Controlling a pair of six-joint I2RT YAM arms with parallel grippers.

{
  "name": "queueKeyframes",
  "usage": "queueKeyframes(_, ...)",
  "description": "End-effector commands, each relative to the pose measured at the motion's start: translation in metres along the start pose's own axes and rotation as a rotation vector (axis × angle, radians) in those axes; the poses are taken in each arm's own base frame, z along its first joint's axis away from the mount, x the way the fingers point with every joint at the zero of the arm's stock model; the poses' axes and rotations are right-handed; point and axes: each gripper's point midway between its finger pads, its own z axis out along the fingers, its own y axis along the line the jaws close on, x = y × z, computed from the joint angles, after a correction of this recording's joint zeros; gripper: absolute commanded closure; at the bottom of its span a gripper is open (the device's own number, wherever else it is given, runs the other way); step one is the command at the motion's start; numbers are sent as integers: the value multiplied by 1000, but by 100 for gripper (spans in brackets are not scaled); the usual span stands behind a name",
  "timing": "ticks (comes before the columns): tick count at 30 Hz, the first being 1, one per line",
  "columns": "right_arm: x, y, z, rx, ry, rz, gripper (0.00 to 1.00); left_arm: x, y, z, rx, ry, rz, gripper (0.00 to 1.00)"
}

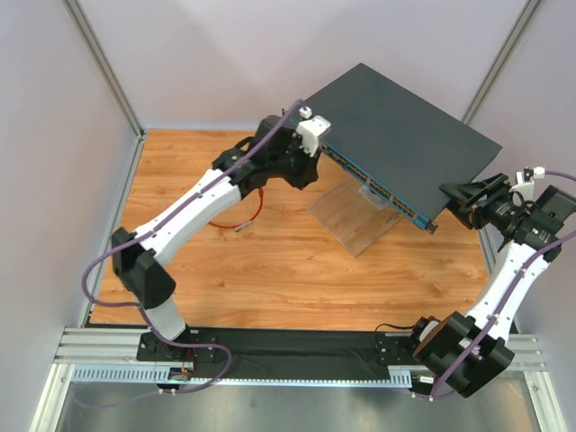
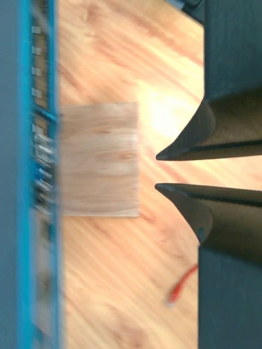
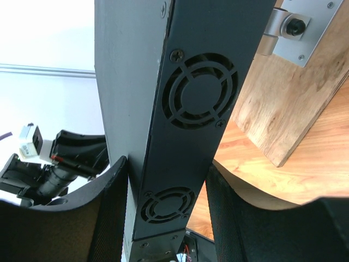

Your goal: Insert the plug into the switch port

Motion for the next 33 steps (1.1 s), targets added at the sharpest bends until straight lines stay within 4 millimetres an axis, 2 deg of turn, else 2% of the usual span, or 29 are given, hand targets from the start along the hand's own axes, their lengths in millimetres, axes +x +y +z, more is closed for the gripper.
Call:
queueKeyframes(1,-17,-8,6,45,-41,-162,97,-15,7,-59,57,-91,2,69)
queueKeyframes(2,-17,-8,6,46,-40,-166,93,-3,10,-71,51,-58,0,65)
queueKeyframes(3,-17,-9,6,52,-33,-156,85,15,25,-74,21,-11,-30,63)
queueKeyframes(5,-17,-8,5,55,-32,-173,73,41,37,-86,7,60,-7,58)
queueKeyframes(6,-16,-9,5,62,-30,-172,60,64,44,-86,0,115,-12,57)
queueKeyframes(8,-18,-6,3,66,-31,-197,47,95,63,-95,-18,184,11,53)
queueKeyframes(9,-16,-7,2,76,-28,-192,34,121,75,-97,-30,243,-6,52)
queueKeyframes(11,-18,-3,0,81,-29,-227,22,159,85,-101,-25,336,2,51)
queueKeyframes(13,-17,-3,-2,100,-24,-229,14,183,98,-105,-41,410,-10,50)
queueKeyframes(14,-15,-3,-4,109,-20,-240,4,195,101,-105,-38,443,-12,50)
queueKeyframes(15,-18,-1,-6,122,-30,-258,0,202,105,-104,-31,464,21,50)
queueKeyframes(19,-19,3,-14,148,-49,-291,0,235,109,-94,0,592,7,57)
queueKeyframes(21,-22,6,-18,162,-64,-314,0,245,111,-90,-1,630,-10,59)
queueKeyframes(22,-23,8,-21,169,-73,-321,0,257,116,-86,-15,678,-27,60)
queueKeyframes(25,-26,16,-27,182,-93,-363,0,278,127,-78,-52,752,-42,62)
queueKeyframes(30,-33,34,-37,195,-130,-438,0,295,139,-66,-81,808,-53,61)
queueKeyframes(33,-37,49,-43,191,-156,-488,0,302,143,-56,-78,823,-60,56)
